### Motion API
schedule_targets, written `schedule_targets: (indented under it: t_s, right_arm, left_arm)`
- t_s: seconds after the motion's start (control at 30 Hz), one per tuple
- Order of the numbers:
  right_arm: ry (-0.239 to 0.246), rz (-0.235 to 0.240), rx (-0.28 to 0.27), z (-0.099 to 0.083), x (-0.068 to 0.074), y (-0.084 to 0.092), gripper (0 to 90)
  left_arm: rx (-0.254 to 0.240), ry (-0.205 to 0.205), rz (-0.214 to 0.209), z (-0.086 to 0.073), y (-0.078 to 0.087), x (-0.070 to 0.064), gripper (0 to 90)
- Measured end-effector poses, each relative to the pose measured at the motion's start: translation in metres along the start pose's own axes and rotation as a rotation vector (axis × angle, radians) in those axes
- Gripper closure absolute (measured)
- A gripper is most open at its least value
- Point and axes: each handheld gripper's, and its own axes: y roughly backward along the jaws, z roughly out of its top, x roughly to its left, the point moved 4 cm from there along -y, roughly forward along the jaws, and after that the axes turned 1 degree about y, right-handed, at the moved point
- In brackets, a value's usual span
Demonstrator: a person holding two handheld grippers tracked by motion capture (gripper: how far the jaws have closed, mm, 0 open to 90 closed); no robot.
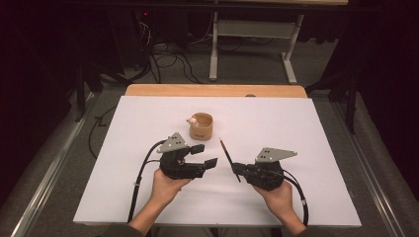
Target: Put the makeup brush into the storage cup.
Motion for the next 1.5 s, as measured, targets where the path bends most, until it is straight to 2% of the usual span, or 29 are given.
schedule_targets:
  t_s: [0.23,0.43,0.9,1.5]
  right_arm:
    - [0.005,0.004,0.004,0.0,0.0,-0.001,86.2]
    - [0.007,0.007,0.009,0.0,0.002,-0.002,86.2]
    - [0.016,0.015,0.009,0.001,0.004,-0.003,86.2]
    - [0.043,0.032,0.022,0.001,0.012,-0.009,86.2]
  left_arm:
    - [0.015,0.013,-0.016,0.001,-0.014,-0.003,34.7]
    - [0.016,0.018,-0.02,0.002,-0.018,-0.003,37.2]
    - [0.043,0.059,-0.057,0.002,-0.03,-0.001,50.2]
    - [0.046,0.07,-0.079,0.002,-0.031,0.0,65.2]
